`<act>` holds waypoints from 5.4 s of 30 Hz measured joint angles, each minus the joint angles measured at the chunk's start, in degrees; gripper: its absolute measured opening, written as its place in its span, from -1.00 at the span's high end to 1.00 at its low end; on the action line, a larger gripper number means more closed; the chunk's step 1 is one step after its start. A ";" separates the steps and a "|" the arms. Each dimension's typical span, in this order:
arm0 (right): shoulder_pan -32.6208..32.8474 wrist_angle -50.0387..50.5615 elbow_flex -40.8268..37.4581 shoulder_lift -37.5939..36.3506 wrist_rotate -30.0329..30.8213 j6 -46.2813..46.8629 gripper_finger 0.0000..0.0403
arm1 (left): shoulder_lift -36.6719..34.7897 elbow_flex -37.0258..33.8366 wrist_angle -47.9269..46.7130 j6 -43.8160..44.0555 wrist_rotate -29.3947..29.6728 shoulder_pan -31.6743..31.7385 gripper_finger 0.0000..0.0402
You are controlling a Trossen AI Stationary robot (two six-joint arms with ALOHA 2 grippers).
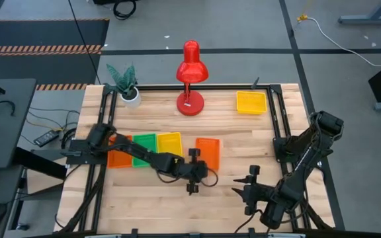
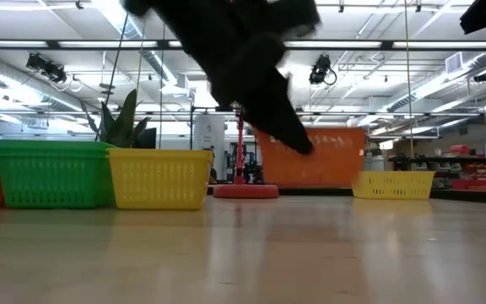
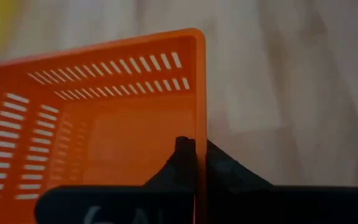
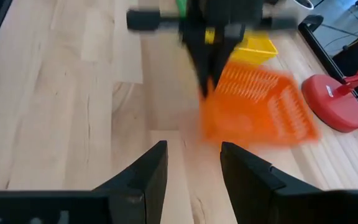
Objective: Stack baskets by color
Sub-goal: Stack the top orange bin on the bottom stacked orange bins
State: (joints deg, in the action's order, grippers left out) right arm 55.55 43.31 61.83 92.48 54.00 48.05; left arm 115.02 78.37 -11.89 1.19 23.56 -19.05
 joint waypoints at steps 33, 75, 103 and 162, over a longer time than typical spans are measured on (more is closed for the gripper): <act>-0.28 0.04 -3.55 0.03 3.08 2.47 0.24 | -34.38 -13.32 -77.76 69.22 -0.92 -34.09 0.96; -1.88 -2.10 -3.52 0.05 4.83 1.27 0.24 | -56.20 -33.20 -73.61 98.93 11.67 -41.42 0.26; -2.25 -2.10 -3.50 0.05 4.85 -1.09 0.24 | -55.41 -31.24 -68.95 107.06 0.40 -32.40 0.98; -3.34 -2.98 -3.50 0.05 4.90 -1.33 0.24 | -45.27 -20.20 -74.54 89.83 -3.48 -28.53 0.95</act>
State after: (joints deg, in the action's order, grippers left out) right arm 52.21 40.33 58.33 92.53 58.89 46.72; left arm 69.76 58.17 -86.42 91.03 20.08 -47.58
